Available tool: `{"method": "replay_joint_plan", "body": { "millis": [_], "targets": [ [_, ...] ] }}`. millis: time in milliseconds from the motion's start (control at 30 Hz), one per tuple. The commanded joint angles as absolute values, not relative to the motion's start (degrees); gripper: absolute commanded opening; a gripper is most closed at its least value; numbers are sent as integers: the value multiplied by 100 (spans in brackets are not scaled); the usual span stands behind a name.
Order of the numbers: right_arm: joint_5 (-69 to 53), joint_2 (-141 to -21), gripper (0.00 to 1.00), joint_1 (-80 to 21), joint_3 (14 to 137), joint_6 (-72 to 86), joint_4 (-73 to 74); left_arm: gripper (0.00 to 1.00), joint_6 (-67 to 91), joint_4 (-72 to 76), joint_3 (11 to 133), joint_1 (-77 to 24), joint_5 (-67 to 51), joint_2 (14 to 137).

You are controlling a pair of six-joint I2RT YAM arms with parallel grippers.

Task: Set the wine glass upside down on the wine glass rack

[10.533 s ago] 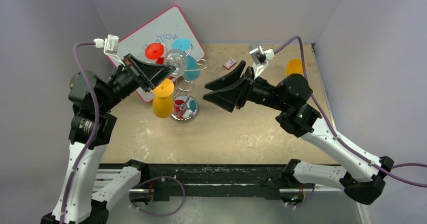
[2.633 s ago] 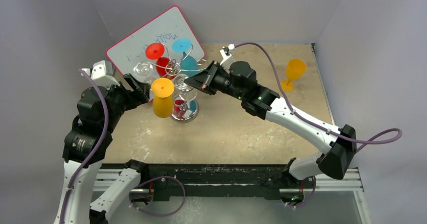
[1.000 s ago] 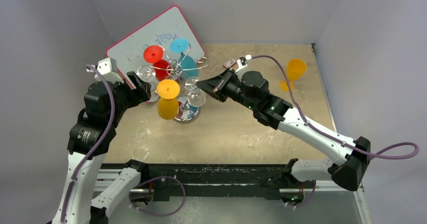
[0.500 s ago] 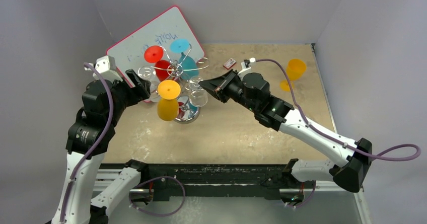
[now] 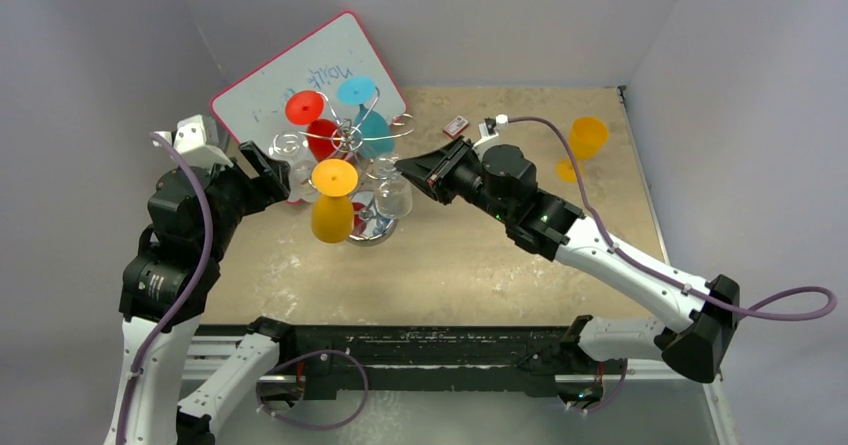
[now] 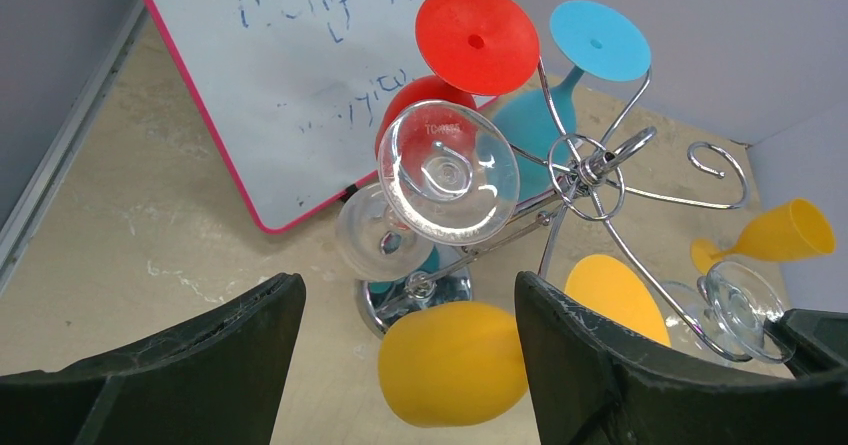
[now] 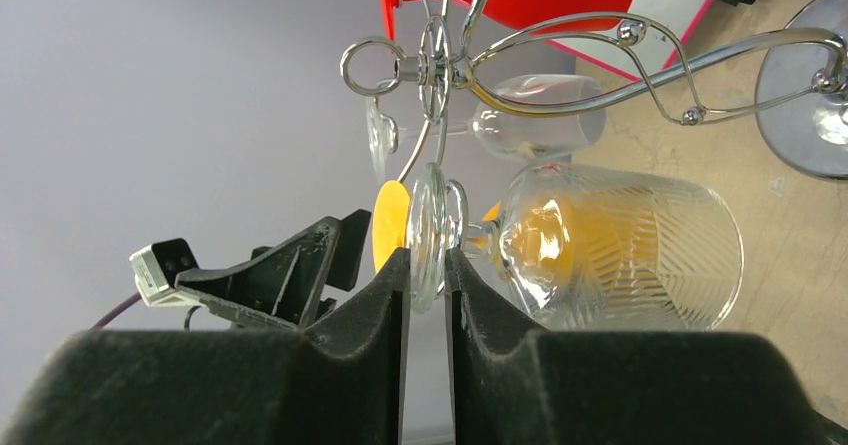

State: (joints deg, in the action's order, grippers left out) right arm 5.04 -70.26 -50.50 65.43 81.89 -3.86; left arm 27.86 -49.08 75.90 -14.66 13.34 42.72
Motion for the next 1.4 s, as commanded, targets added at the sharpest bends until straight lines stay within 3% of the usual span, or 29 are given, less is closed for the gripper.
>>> {"method": "replay_joint_plan", "body": {
  "millis": [0, 200, 433, 500, 667, 967, 1167, 1367],
  "targets": [
    [717, -6795, 21, -5036, 6586, 8172, -805, 76, 2744, -4869, 7755, -1467, 1407, 4206],
    [854, -6770, 33, -5035, 6780, 7970, -536, 79, 2698, -4957, 7914, -1463, 1610, 4192],
    [895, -6627, 55, -5036, 6617, 7825, -590, 93, 2574, -5018, 7936, -1468, 1790, 4037],
    [993, -6576, 59, -5036, 6616, 7520, -535, 100, 2588, -5008, 7880, -1467, 1785, 3962],
    [1598, -6209, 68, -5021, 6691, 6089, -198, 100, 2738, -4946, 7723, -1468, 1624, 3720],
    [3077, -5772, 70, -4737, 7012, 2648, 101, 100, 3296, -4964, 7303, -1468, 1402, 3528],
    [2729, -6338, 69, -3689, 7613, 1444, 757, 99, 3118, -4894, 7257, -1462, 574, 3608],
    [2459, -7242, 63, -2698, 7901, 460, 1129, 93, 3036, -5181, 7504, -1467, 453, 3731]
  ]
}}
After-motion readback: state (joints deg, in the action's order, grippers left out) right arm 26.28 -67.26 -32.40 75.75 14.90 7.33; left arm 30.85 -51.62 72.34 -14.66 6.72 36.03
